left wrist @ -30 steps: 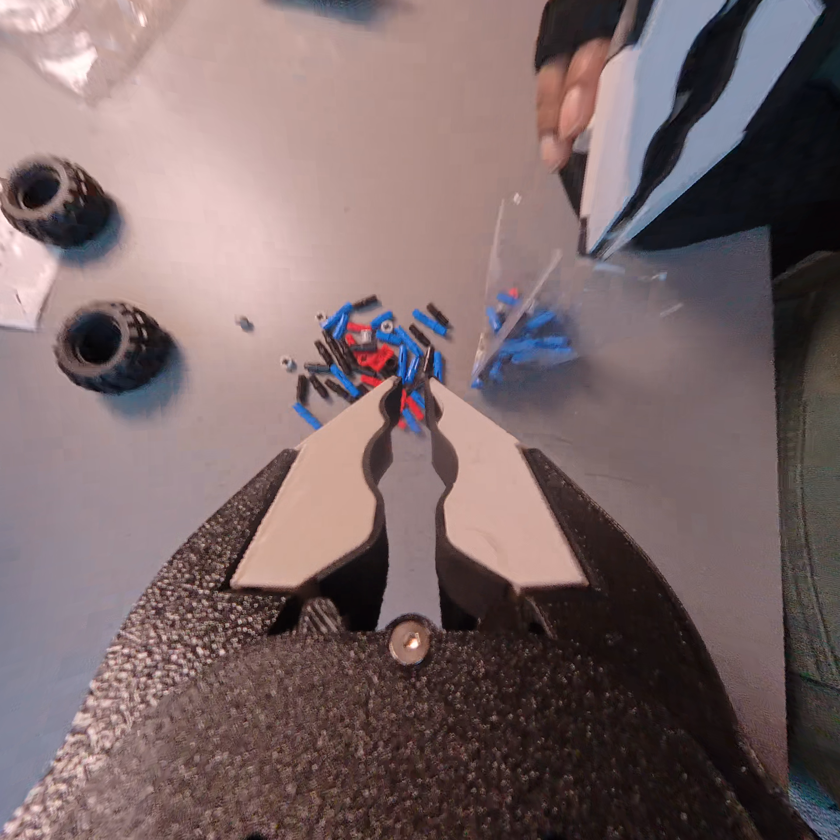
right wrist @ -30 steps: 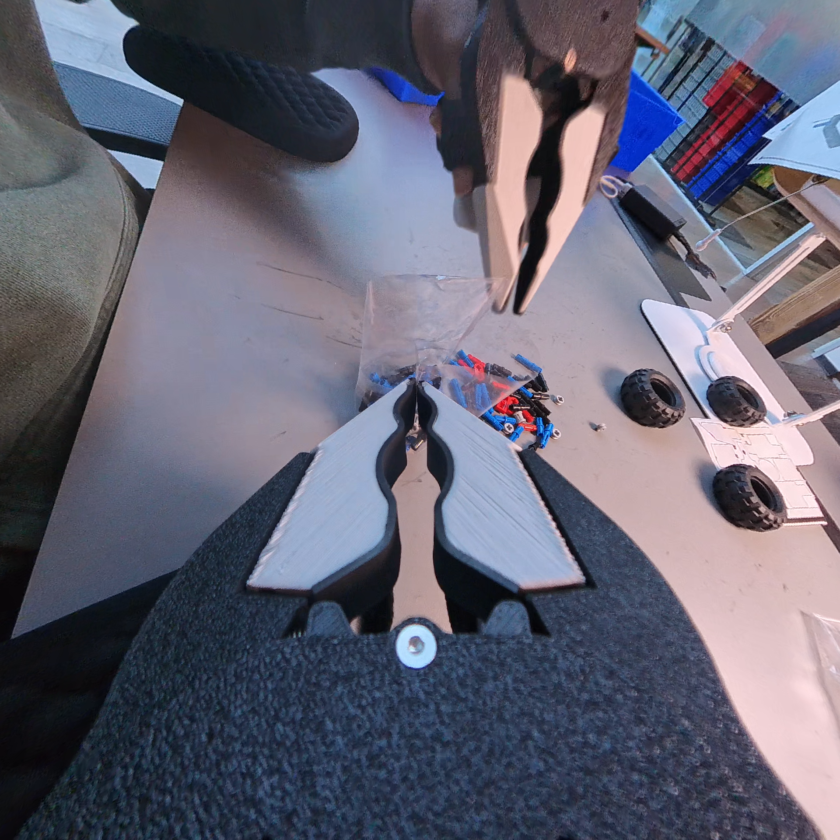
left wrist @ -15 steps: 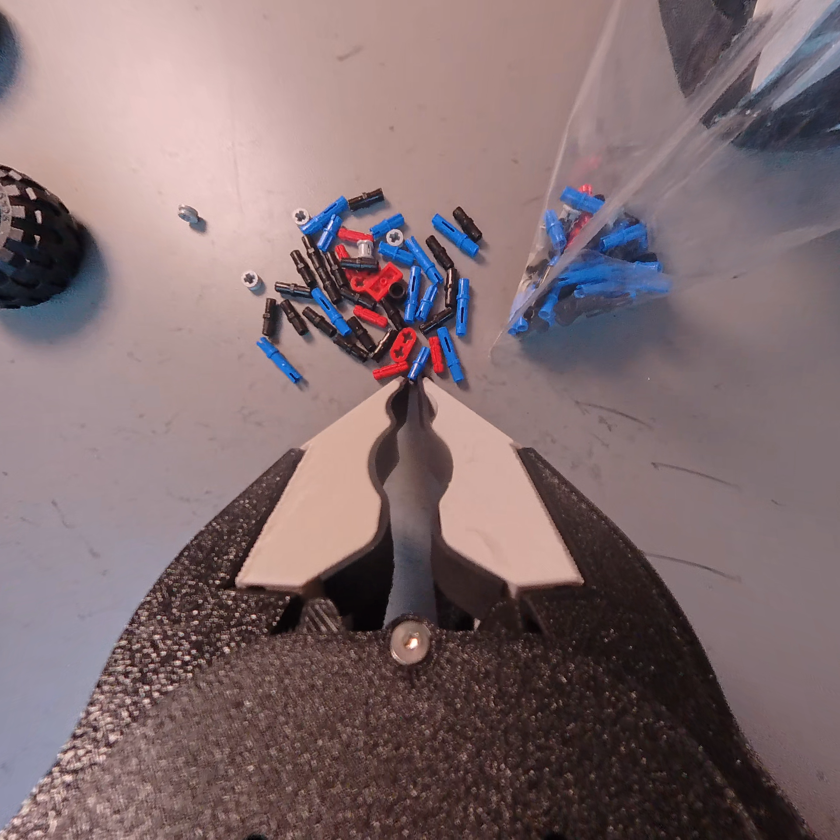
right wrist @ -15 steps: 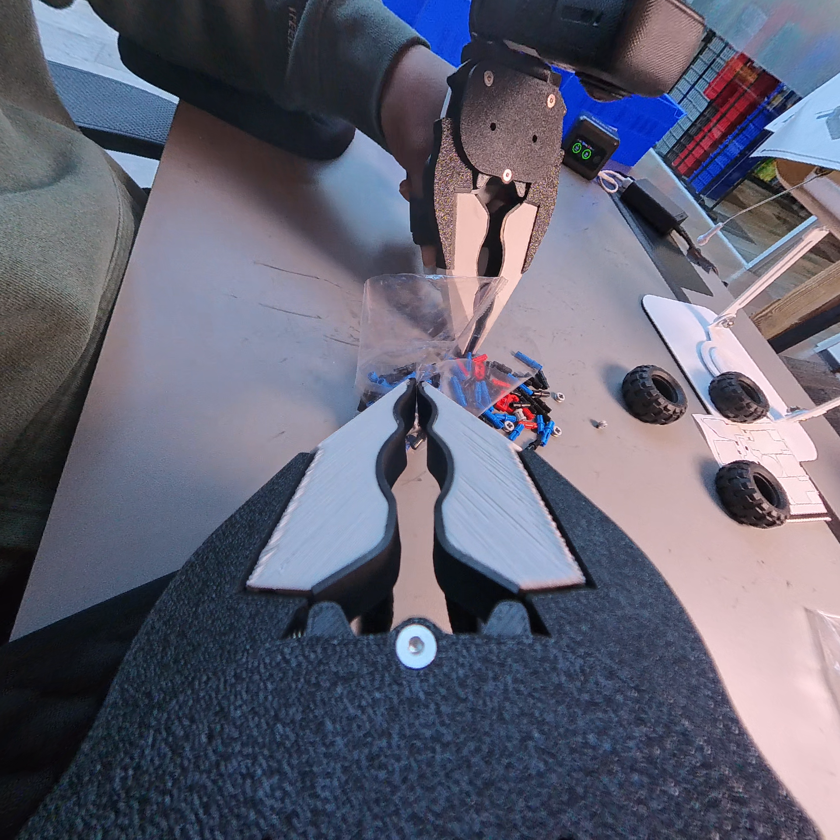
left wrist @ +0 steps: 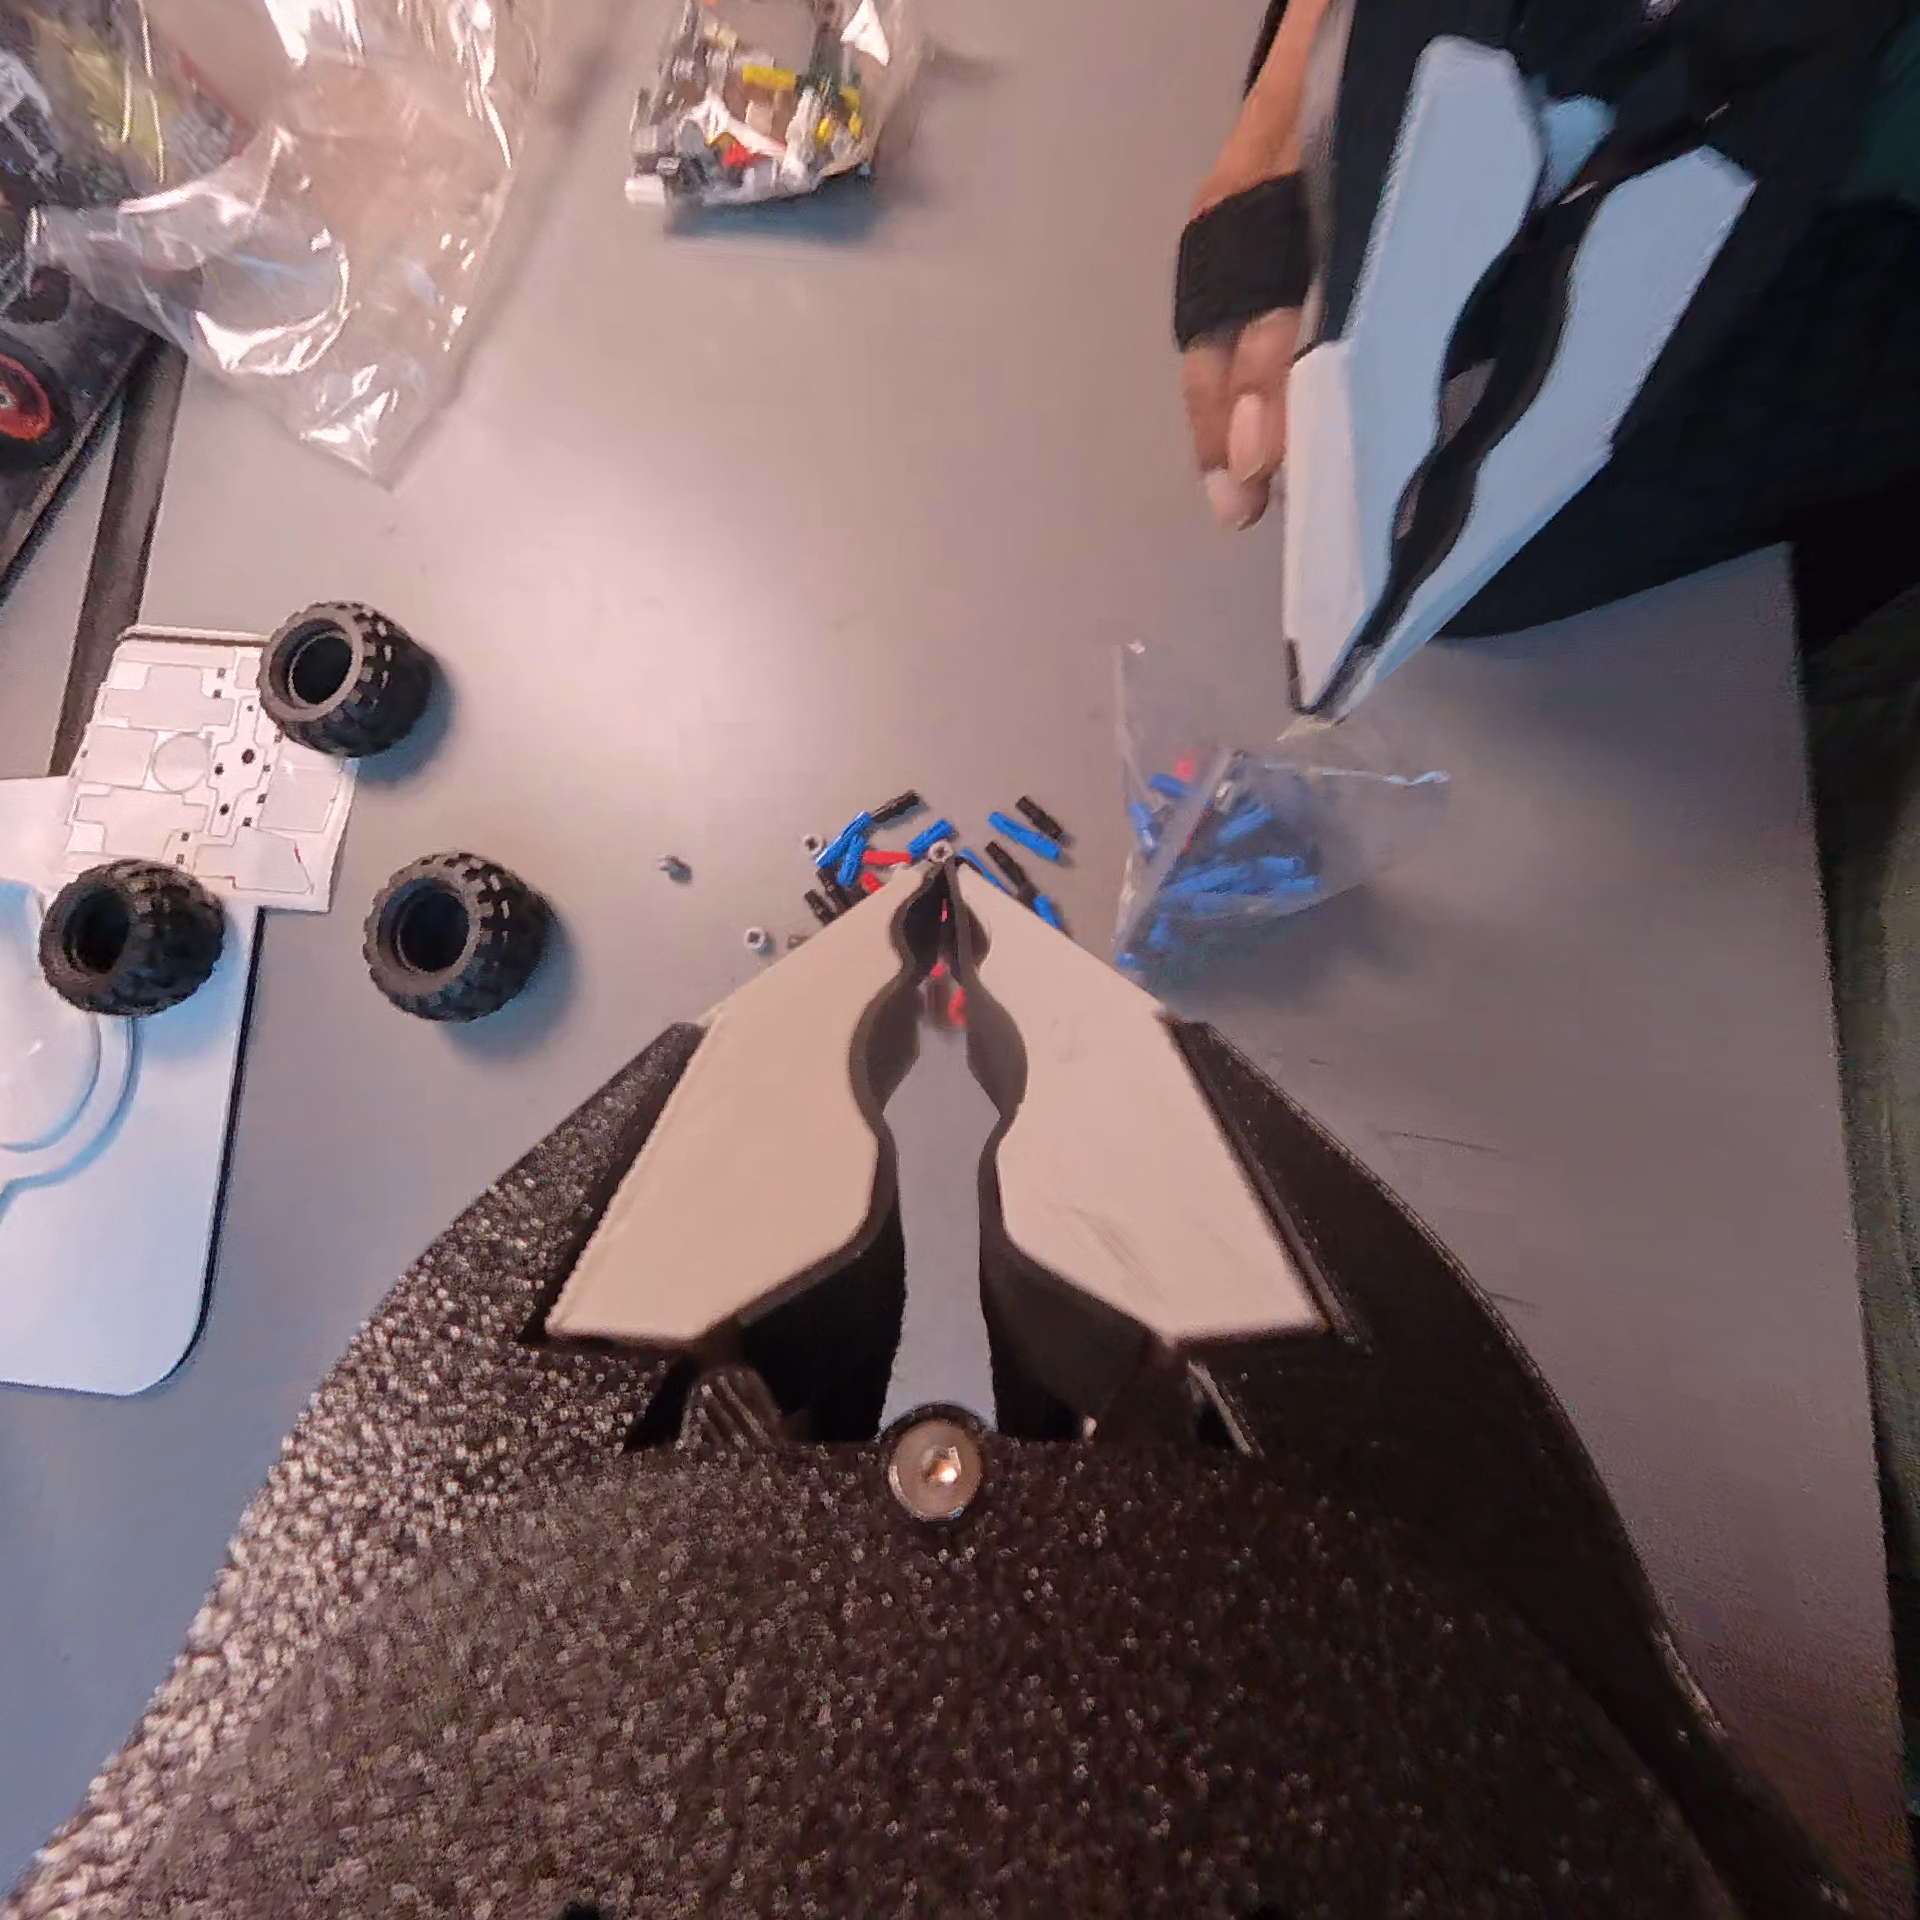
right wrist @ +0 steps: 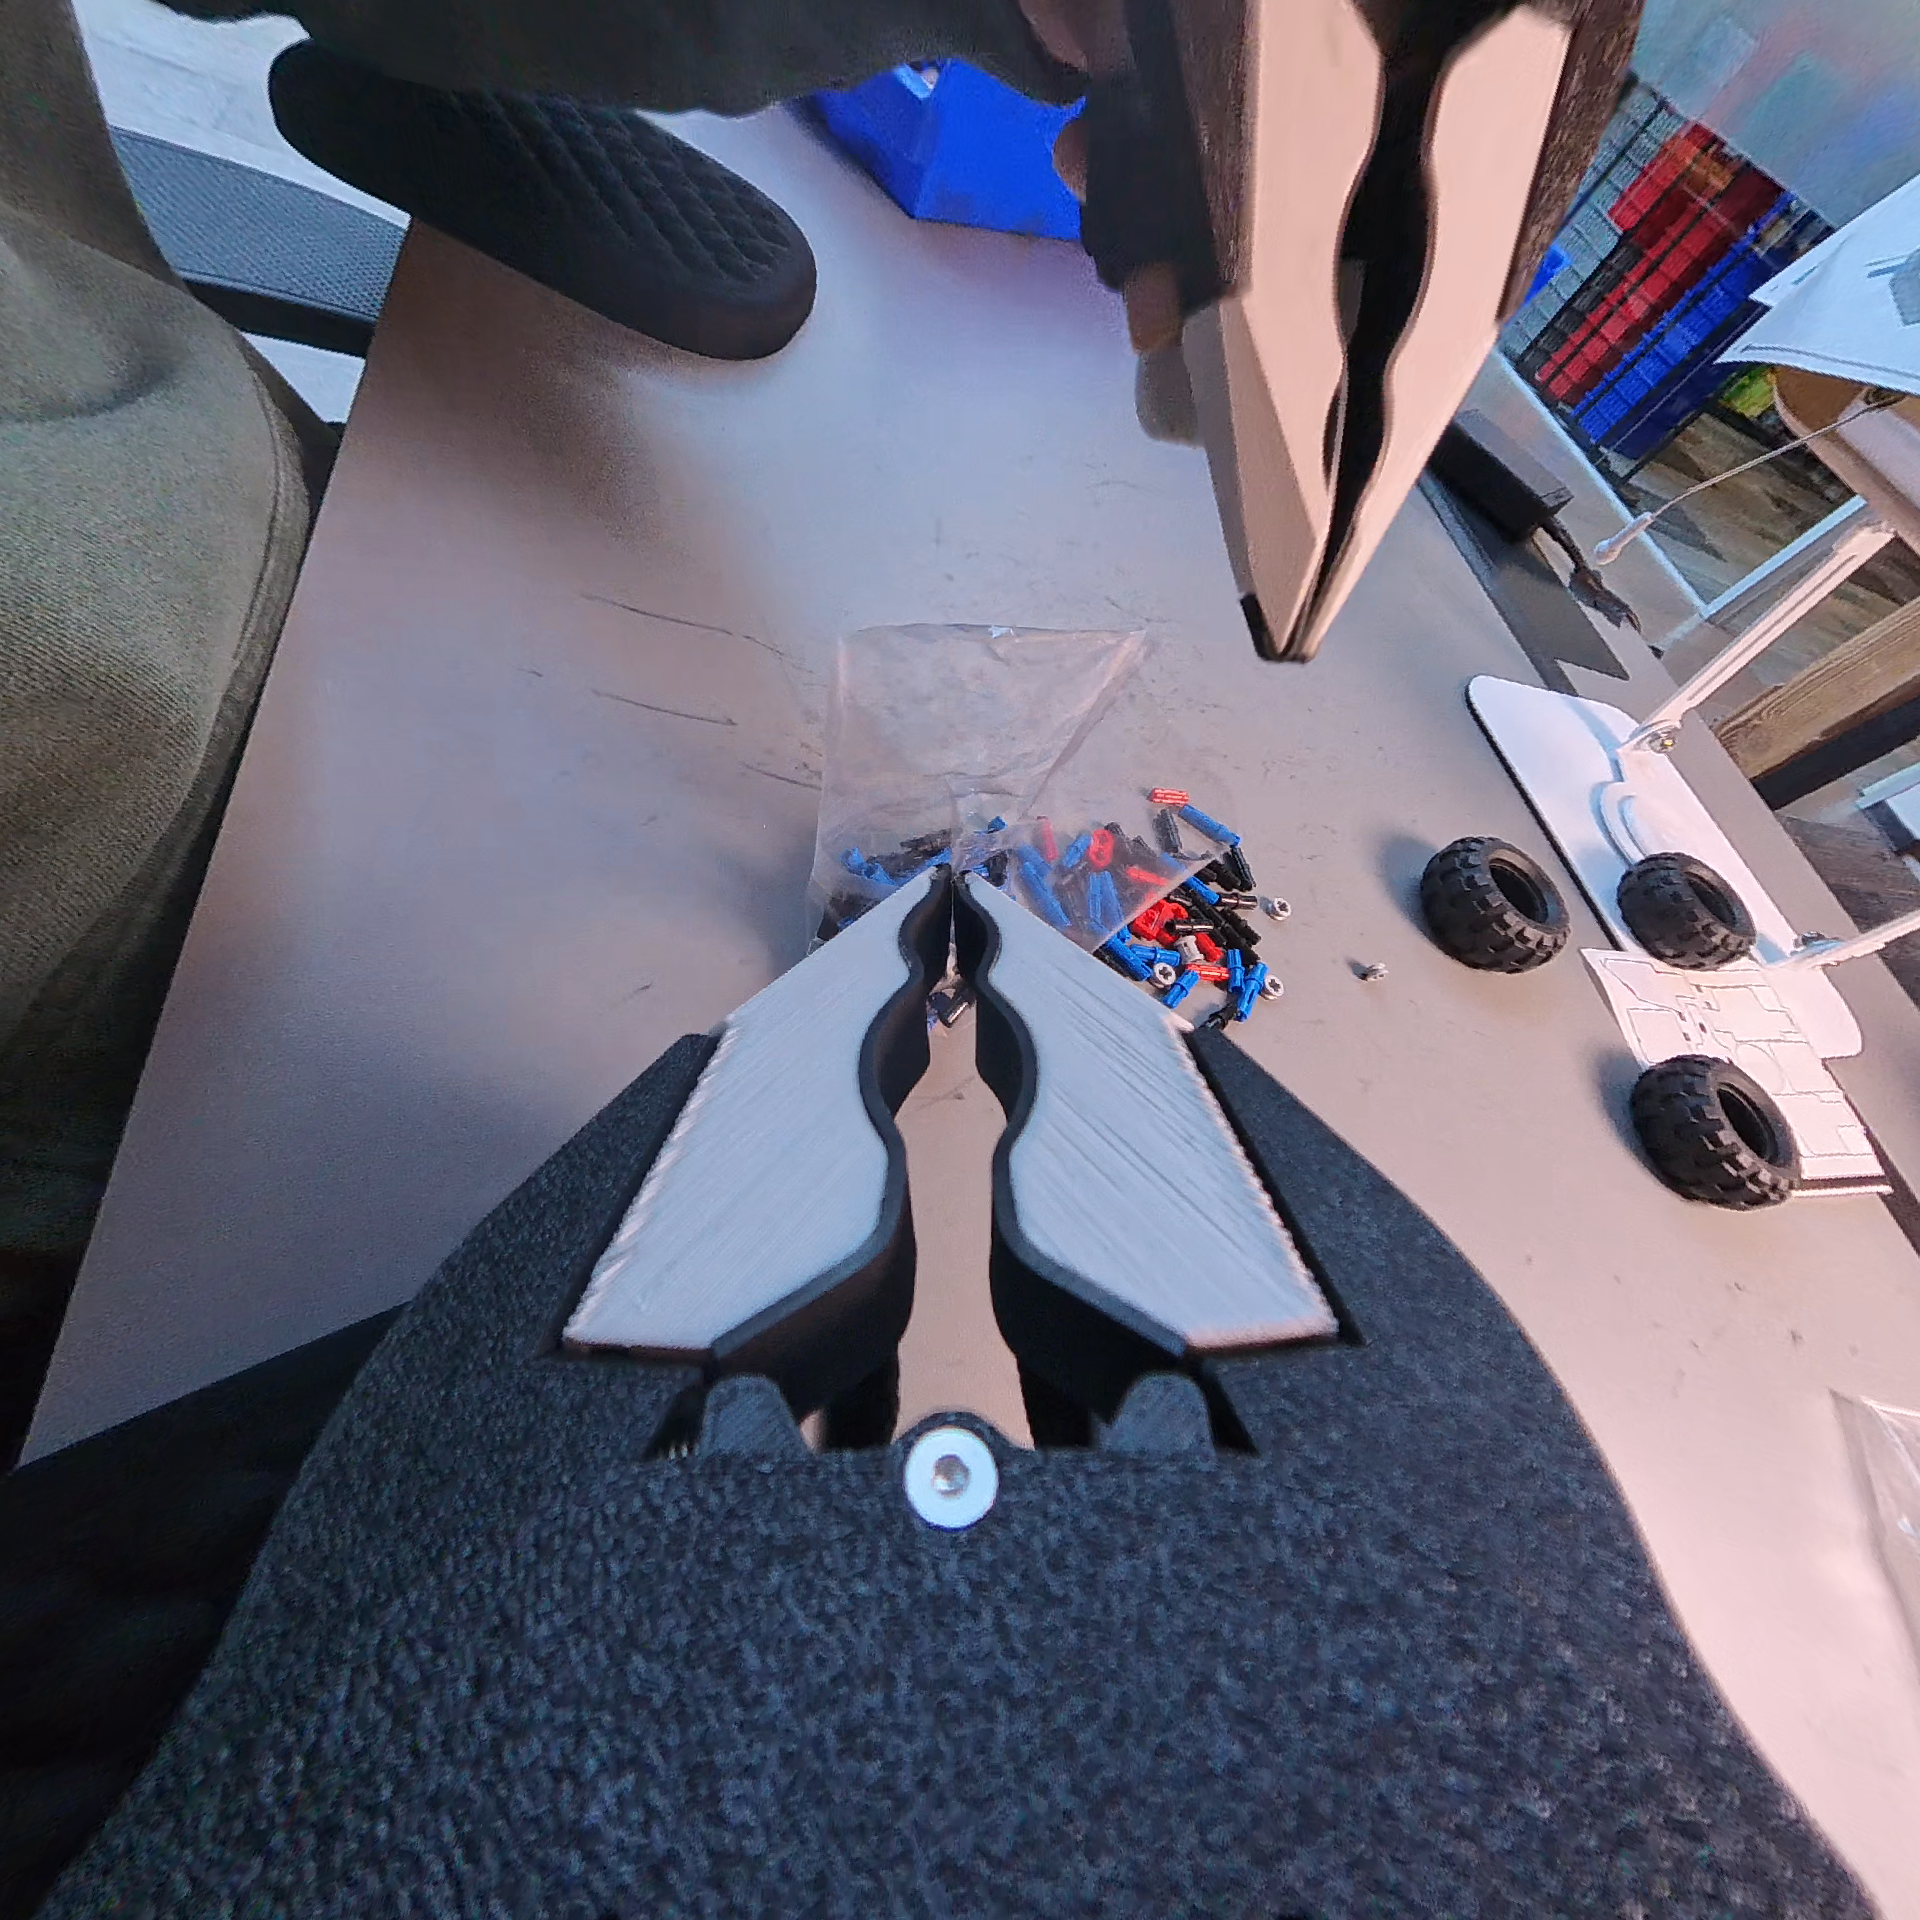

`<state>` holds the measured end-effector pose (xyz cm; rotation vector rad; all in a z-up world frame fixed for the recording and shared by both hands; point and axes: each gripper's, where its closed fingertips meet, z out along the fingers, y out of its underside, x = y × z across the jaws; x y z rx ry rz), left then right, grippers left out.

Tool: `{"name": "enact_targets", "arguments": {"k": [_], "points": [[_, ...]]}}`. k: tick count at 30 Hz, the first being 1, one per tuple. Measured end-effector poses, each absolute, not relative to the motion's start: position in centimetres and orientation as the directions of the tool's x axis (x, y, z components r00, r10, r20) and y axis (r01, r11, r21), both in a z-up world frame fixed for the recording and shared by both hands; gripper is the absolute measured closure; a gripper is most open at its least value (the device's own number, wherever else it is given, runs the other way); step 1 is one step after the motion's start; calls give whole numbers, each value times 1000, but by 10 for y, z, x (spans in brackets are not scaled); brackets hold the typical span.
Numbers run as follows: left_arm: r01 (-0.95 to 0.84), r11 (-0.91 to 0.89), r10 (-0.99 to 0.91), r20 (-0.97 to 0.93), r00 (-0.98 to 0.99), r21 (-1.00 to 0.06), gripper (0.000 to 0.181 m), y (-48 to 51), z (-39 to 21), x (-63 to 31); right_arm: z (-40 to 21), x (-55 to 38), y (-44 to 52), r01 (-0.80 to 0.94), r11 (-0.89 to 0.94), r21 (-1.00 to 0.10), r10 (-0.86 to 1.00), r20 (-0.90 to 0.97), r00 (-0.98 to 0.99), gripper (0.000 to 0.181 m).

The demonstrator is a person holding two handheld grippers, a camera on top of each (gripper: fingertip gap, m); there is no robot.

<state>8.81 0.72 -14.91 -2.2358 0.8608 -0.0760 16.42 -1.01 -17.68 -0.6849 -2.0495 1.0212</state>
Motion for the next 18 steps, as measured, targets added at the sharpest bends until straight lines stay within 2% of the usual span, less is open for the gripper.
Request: {"name": "enact_targets", "arguments": {"k": [4, 9, 14, 18], "points": [[-507, -631, -529, -152, 835, -587, 167, 8, -191, 49, -176, 165, -10, 132, 538, -832, 717, 370, -591, 181], [-397, -719, -456, -44, 889, -570, 158, 6, -228, 26, -177, 164, -10, 135, 537, -832, 718, 367, -592, 181], [-393, -723, -457, -33, 889, -568, 167, 7, -241, 23, -177, 164, -10, 138, 536, -833, 720, 365, -590, 181], [-406, -714, -471, -37, 881, -570, 167, 7, -241, 22, -177, 164, -10, 139, 534, -834, 720, 362, -592, 181]]}}
